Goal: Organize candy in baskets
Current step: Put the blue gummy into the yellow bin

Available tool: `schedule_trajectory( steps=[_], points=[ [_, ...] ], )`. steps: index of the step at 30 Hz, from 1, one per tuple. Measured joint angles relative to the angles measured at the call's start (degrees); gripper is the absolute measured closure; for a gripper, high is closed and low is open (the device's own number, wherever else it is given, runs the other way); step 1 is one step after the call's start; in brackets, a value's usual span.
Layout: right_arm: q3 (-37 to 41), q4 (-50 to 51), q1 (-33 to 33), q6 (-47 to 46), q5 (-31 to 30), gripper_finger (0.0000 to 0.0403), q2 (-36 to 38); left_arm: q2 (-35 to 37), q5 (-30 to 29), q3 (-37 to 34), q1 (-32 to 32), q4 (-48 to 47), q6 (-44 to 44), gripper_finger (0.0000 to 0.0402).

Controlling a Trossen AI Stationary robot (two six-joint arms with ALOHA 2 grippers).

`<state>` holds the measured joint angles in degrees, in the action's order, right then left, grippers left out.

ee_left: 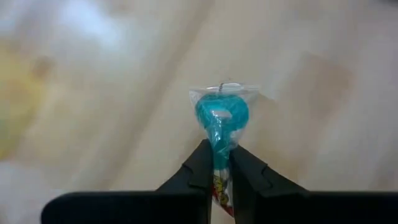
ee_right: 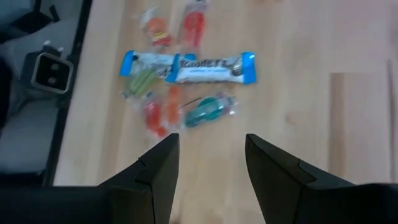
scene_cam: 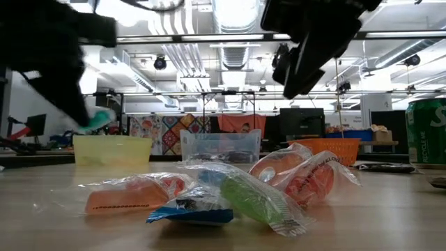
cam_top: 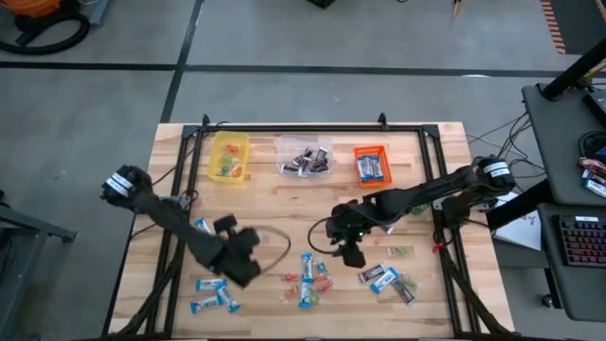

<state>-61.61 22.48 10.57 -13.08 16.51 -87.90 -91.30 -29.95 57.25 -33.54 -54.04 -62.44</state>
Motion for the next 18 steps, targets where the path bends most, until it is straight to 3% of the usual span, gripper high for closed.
schedule_trajectory(
  steps=[6,18],
  points=[
    [0.0,0.5,2.7,0.7,0.0,0.0232,0.7,5.1,-1.6,0.0,12.6,-6.4,4.5,0.039],
    [0.0,0.3,5.4,0.9,-2.7,0.0232,0.7,10.5,-1.4,0.0,42.6,-4.7,32.0,0.0391]
  ],
)
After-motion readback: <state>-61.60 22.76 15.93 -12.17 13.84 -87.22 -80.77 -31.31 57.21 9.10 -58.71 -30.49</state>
